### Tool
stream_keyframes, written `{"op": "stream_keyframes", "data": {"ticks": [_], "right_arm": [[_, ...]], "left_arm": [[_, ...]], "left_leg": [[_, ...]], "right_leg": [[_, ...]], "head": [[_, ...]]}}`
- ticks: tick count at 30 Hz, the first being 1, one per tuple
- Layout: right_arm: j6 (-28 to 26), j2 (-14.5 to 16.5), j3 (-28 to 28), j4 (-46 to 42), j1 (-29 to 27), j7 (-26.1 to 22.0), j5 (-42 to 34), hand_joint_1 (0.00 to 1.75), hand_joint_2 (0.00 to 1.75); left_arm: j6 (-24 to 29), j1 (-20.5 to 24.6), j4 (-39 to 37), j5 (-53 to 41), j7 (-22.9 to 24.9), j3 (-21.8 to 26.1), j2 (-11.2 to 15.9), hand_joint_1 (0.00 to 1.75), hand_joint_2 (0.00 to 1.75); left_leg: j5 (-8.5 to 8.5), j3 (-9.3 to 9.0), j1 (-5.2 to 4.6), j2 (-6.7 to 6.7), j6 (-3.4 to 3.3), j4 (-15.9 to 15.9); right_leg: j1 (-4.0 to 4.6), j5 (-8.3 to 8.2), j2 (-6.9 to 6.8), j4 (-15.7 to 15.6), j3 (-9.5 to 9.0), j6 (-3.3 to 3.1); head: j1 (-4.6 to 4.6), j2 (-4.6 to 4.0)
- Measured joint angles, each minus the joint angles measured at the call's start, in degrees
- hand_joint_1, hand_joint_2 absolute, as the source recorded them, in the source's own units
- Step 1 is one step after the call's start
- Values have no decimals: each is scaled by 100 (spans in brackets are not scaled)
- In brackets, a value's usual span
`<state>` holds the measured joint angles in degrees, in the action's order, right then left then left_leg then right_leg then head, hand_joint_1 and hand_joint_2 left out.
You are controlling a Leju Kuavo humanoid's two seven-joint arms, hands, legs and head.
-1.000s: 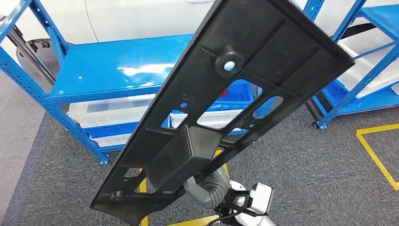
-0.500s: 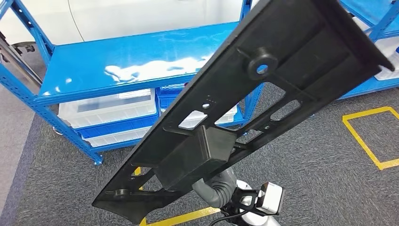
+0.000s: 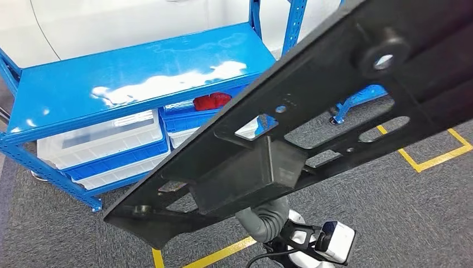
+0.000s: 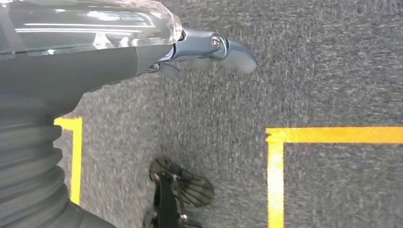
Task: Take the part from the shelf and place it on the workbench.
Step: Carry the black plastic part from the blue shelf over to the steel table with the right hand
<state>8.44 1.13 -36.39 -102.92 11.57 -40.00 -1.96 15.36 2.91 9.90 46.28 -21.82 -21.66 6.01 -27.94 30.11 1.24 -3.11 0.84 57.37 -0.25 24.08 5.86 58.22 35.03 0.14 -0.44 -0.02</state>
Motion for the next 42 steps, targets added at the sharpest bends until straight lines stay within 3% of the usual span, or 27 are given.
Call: {"op": "stream_keyframes", "data": {"ticks": [1, 3, 5, 7, 8, 10, 12, 13, 14, 16, 18, 20, 21, 22, 23, 25, 27, 29, 31, 33, 35, 37, 38, 39, 40, 42], "right_arm": [[-128, 4, 1, -67, 3, -1, 45, 175, 175], [-351, 7, 1, -179, 29, -2, 124, 175, 175], [-497, 9, -1, -244, 52, -2, 175, 175, 175], [-598, 10, -3, -270, 55, -2, 200, 175, 175], [-647, 10, -3, -283, 57, -2, 212, 175, 175], [-744, 10, -4, -330, 72, -2, 239, 175, 175], [-815, 9, -5, -394, 100, -2, 264, 175, 175], [-835, 6, -5, -426, 109, -3, 273, 175, 175], [-849, 1, -5, -454, 113, -3, 280, 175, 175], [-871, -16, -5, -511, 106, -3, 297, 175, 175], [-919, -30, -4, -557, 98, -5, 320, 175, 175], [-998, -41, -4, -577, 61, -5, 367, 175, 175], [-1034, -50, -4, -580, 28, -2, 394, 175, 175], [-1065, -62, -4, -580, -14, 0, 418, 175, 175], [-1088, -74, -4, -581, -59, 1, 431, 175, 175], [-1124, -97, -7, -583, -154, 2, 445, 175, 175], [-1138, -119, -14, -584, -220, 3, 452, 175, 175], [-1136, -139, -25, -588, -266, 4, 464, 175, 175], [-1134, -165, -31, -598, -317, 4, 474, 175, 175], [-1126, -198, -31, -613, -344, 4, 470, 175, 175], [-1089, -228, -31, -619, -351, 4, 446, 175, 175], [-1048, -261, -32, -610, -354, 4, 416, 175, 175], [-1037, -276, -33, -605, -354, 4, 405, 175, 175], [-1036, -288, -32, -602, -353, 4, 398, 175, 175], [-1039, -297, -32, -599, -350, 4, 392, 175, 175], [-1054, -307, -30, -600, -338, 4, 386, 175, 175]], "left_arm": [[-36, 11, 0, -16, 19, -26, 14, 0, 175], [-123, 16, 0, -33, 57, -74, 44, 0, 175], [-194, 9, -2, -43, 113, -120, 67, 0, 175], [-233, 8, -5, -63, 182, -149, 72, 0, 175], [-240, 15, -7, -83, 215, -164, 73, 0, 175], [-248, 35, -7, -154, 269, -223, 70, 0, 175], [-267, 42, -7, -243, 301, -309, 57, 0, 175], [-275, 42, -7, -274, 311, -351, 48, 0, 175], [-278, 43, -7, -292, 320, -385, 37, 0, 175], [-245, 63, -7, -293, 351, -425, 20, 0, 175], [-194, 71, -7, -275, 385, -434, 10, 0, 175], [-154, 50, -9, -255, 404, -437, 8, 0, 175], [-140, 40, -10, -246, 411, -437, 6, 0, 175], [-132, 28, -12, -233, 423, -437, 4, 0, 175], [-132, 19, -12, -217, 435, -437, 3, 0, 175], [-140, 9, -14, -163, 470, -437, 2, 0, 175], [-131, -1, -21, -97, 503, -435, -1, 0, 175], [-61, 1, -28, -46, 527, -432, -20, 0, 175], [84, 18, -28, -27, 533, -431, -66, 0, 175], [255, 20, -28, -21, 508, -428, -114, 0, 175], [359, 0, -28, -15, 485, -425, -150, 0, 175], [248, -20, -28, -13, 496, -424, -180, 0, 175], [122, -22, -28, -12, 506, -424, -190, 0, 175], [-8, -17, -28, -10, 517, -424, -202, 0, 175], [-115, -10, -28, -5, 525, -424, -212, 0, 175], [-243, -1, -28, -2, 533, -425, -235, 0, 175]], "left_leg": [[25, 6, 8, 63, -39, -14], [71, 22, 26, 204, -124, -49], [85, 46, 0, 345, -165, -50], [86, 65, -16, 492, -168, -42], [85, 68, -18, 562, -165, -37], [77, 56, -24, 680, -153, -33], [59, 42, -53, 783, -112, -24], [52, 36, -67, 837, -85, -20], [48, 32, -78, 896, -54, -21], [22, 15, -68, 963, 9, -16], [-180, 100, -45, 756, 63, 234], [-563, 408, -28, 463, 98, 936], [-716, 589, -26, 400, 112, 1321], [-772, 716, -24, 376, 122, 1576], [-710, 747, -21, 367, 125, 1618], [-294, 494, -5, 287, 113, 1025], [7, 176, 20, 19, 86, 286], [29, 87, 19, -127, 50, 45], [58, 84, 18, -10, -14, 16], [97, 81, 32, 137, -101, -22], [108, 89, 17, 293, -152, -36], [103, 100, -4, 455, -161, -33], [99, 101, -8, 533, -161, -32], [93, 97, -10, 604, -156, -31], [85, 87, -11, 665, -147, -31], [61, 55, -27, 774, -110, -28]], "right_leg": [[4, 11, -19, 21, 30, 34], [13, 227, -226, 335, 186, 91], [-8, 625, -465, 1067, 508, 138], [-26, 814, -531, 1623, 732, 168], [-31, 754, -552, 1598, 690, 171], [-23, 421, -683, 927, 287, 141], [38, 218, -933, 202, -101, 55], [69, 195, -1005, 31, -178, 8], [95, 209, -998, -16, -179, -31], [78, 172, -857, -45, -161, -102], [35, 130, -736, -92, -168, -174], [14, 106, -609, -103, -163, -217], [14, 100, -536, -100, -155, -224], [14, 96, -458, -96, -150, -226], [13, 94, -376, -89, -149, -224], [8, 99, -213, -63, -158, -203], [10, 107, -69, -15, -130, -149], [-2, 84, 55, 10, -66, -67], [-17, 52, 132, 4, -20, 15], [3, 182, -97, 193, 83, 68], [4, 532, -424, 820, 377, 101], [-23, 800, -522, 1506, 700, 131], [-32, 792, -540, 1604, 738, 138], [-39, 683, -565, 1471, 655, 138], [-41, 503, -624, 1117, 454, 127], [-4, 247, -898, 304, 9, 63]], "head": [[1, 0], [2, 0], [2, 0], [2, 0], [2, 0], [2, 0], [2, 0], [2, 0], [2, 0], [2, 0], [2, 0], [2, 0], [2, 0], [2, 0], [1, 0], [1, 0], [2, 0], [2, 0], [1, 0], [3, 0], [4, 0], [4, 0], [4, 0], [4, 0], [4, 0], [4, 0]]}}
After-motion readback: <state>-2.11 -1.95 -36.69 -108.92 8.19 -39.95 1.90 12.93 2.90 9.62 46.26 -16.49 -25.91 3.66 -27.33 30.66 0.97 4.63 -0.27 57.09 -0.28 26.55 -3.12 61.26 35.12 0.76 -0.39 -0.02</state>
